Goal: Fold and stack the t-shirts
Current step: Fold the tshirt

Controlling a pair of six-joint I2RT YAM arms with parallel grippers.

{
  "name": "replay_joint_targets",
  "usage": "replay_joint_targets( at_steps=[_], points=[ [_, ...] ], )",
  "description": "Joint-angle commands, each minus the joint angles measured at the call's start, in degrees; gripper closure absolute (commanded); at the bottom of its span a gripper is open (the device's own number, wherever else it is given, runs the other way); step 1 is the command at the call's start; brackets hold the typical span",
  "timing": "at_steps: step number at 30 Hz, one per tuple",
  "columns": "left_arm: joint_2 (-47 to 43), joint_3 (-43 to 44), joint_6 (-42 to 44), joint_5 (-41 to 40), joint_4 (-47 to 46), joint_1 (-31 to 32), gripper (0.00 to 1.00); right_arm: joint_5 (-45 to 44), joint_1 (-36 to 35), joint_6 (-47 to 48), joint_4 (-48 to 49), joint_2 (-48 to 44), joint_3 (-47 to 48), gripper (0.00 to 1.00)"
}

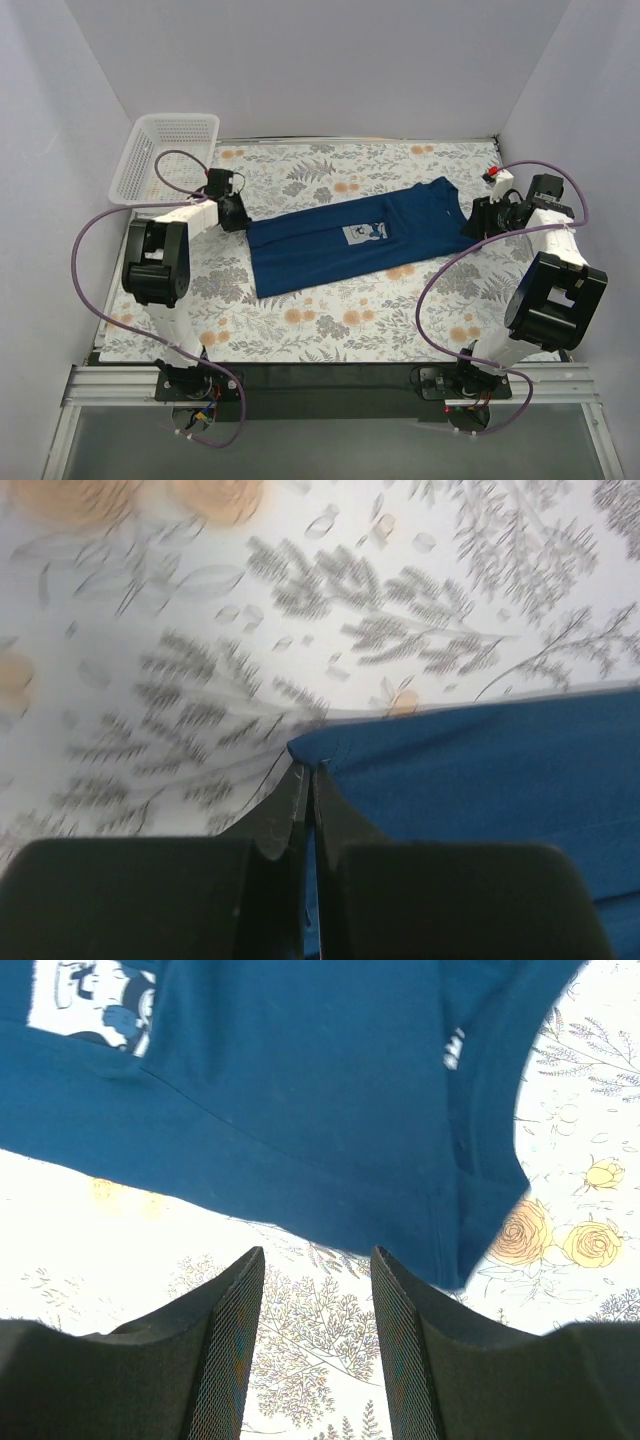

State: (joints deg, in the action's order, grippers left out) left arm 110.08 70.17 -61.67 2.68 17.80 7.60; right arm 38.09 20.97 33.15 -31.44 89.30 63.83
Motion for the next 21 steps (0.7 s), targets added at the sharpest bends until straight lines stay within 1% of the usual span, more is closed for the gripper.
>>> replay_joint_targets(
  at_steps=[1,2,4,6,8,9,10,11,12,13,14,15,16,17,20,21],
  points=[
    [-9.2,-6.9,-2.1,-5.0,1.1,-0.3,1.0,0.8,0.1,0.3,1.1,-0.1,0.4,0.54],
    [-13.4,-8.9,-2.7,-5.3,1.2,-0.3,1.0,1.1,0.0,0.0,1.3,0.6,0.6,0.54],
    [-17.1,-14.2,-4.5,-6.3,1.4,-0.4,1.0,2.1,-0.1,-1.5,2.2,1.6,1.0,0.54],
    [-21.4,-16.6,-5.7,-7.0,2.8,-0.6,1.0,1.9,-0.3,-4.1,3.8,3.3,1.5,0.54],
    [-23.8,-20.1,-6.7,-7.9,3.7,-0.7,1.0,1.3,-0.4,-8.5,6.7,5.0,1.9,0.53],
    [-26.6,-21.2,-7.0,-8.6,3.7,-0.8,1.0,0.3,-0.5,-9.9,7.7,5.4,2.2,0.52],
    [-28.0,-22.3,-7.7,-9.5,3.6,-0.9,1.0,-0.5,-0.5,-13.2,8.8,6.0,2.3,0.51],
    [-29.7,-24.6,-7.9,-11.0,2.8,-1.2,0.96,-1.1,-0.7,-14.4,10.0,7.3,2.4,0.51],
    [-31.2,-25.3,-8.2,-11.0,2.7,-1.8,0.89,-2.3,-0.8,-15.6,10.3,7.8,2.7,0.48],
    [-34.2,-25.8,-8.2,-10.8,2.6,-2.1,0.77,-2.8,-0.8,-16.5,10.8,8.3,2.7,0.48],
    [-35.6,-26.1,-8.1,-10.0,2.6,-2.2,0.61,-4.3,-1.2,-18.4,11.5,9.5,2.6,0.46],
    [-37.0,-26.2,-8.0,-9.5,2.6,-2.3,0.53,-4.8,-1.3,-19.3,11.8,10.0,2.6,0.46],
    [-40.1,-26.3,-7.8,-8.7,2.4,-2.3,0.48,-5.4,-1.5,-20.0,12.2,10.6,2.4,0.46],
    [-41.4,-26.5,-7.1,-7.3,1.8,-2.3,0.41,-5.6,-1.9,-21.8,12.6,11.9,2.4,0.45],
    [-45.2,-26.5,-5.5,-5.5,1.4,-2.3,0.34,-5.9,-3.0,-25.0,13.4,14.7,3.0,0.44],
    [-45.7,-26.1,-5.0,-5.0,1.5,-2.3,0.34,-7.0,-3.3,-27.4,13.9,15.3,3.2,0.44]
  ],
)
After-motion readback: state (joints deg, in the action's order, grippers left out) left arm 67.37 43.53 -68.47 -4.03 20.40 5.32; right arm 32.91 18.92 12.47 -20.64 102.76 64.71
